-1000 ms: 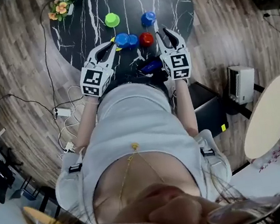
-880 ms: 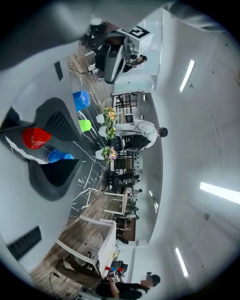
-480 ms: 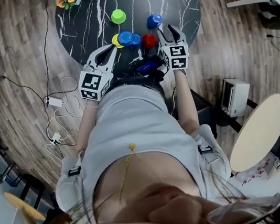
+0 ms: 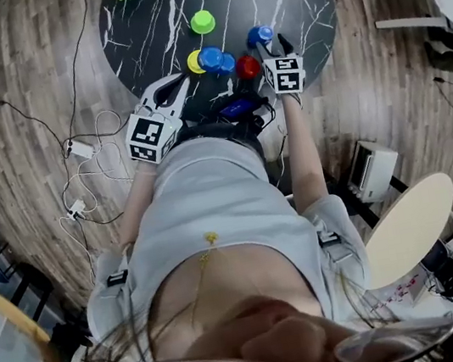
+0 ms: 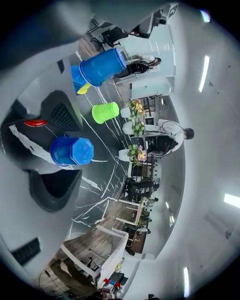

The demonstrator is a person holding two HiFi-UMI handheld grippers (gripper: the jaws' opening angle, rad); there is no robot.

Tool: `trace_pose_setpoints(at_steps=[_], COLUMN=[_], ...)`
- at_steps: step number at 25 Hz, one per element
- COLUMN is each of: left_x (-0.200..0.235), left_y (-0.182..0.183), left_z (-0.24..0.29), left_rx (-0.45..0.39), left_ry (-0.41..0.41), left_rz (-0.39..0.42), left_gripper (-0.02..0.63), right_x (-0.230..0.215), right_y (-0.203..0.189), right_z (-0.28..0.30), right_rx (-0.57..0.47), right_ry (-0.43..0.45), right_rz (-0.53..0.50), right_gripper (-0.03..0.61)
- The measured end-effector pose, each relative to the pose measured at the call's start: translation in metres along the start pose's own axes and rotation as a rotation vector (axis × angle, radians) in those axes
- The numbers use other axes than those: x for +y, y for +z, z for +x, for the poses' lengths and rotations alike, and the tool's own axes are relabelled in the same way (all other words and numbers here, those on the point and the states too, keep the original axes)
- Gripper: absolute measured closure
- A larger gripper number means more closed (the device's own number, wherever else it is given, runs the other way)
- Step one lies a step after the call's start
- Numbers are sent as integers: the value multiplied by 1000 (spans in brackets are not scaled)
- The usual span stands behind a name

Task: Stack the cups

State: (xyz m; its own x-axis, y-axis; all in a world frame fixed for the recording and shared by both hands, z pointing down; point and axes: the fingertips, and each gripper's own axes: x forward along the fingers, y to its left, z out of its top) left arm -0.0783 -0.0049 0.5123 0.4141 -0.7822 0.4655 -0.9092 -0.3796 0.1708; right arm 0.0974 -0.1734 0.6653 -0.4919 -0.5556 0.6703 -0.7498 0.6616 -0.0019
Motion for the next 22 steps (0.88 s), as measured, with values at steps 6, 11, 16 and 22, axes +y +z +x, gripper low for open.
trace_pose_setpoints(at_steps=[6,11,16,22], left_x=[4,10,12,14], left_y=[-4,-8,-13,-12], left_z=[-2,-6,-7,-3], left_rx=[0,4,7,9], left_ry=[15,24,19,-6], left_rz=[-13,-22,-31,-11], left_gripper=[578,578,578,578], right_x=[-2,-4,3,10], right_y=[-4,-3,9,28], right_z=[23,30,21,-6], right_rx=[26,46,12,-42], right_ry=[2,-11,2,9], right_rz=[23,16,0,-28], right_gripper=[336,345,347,347])
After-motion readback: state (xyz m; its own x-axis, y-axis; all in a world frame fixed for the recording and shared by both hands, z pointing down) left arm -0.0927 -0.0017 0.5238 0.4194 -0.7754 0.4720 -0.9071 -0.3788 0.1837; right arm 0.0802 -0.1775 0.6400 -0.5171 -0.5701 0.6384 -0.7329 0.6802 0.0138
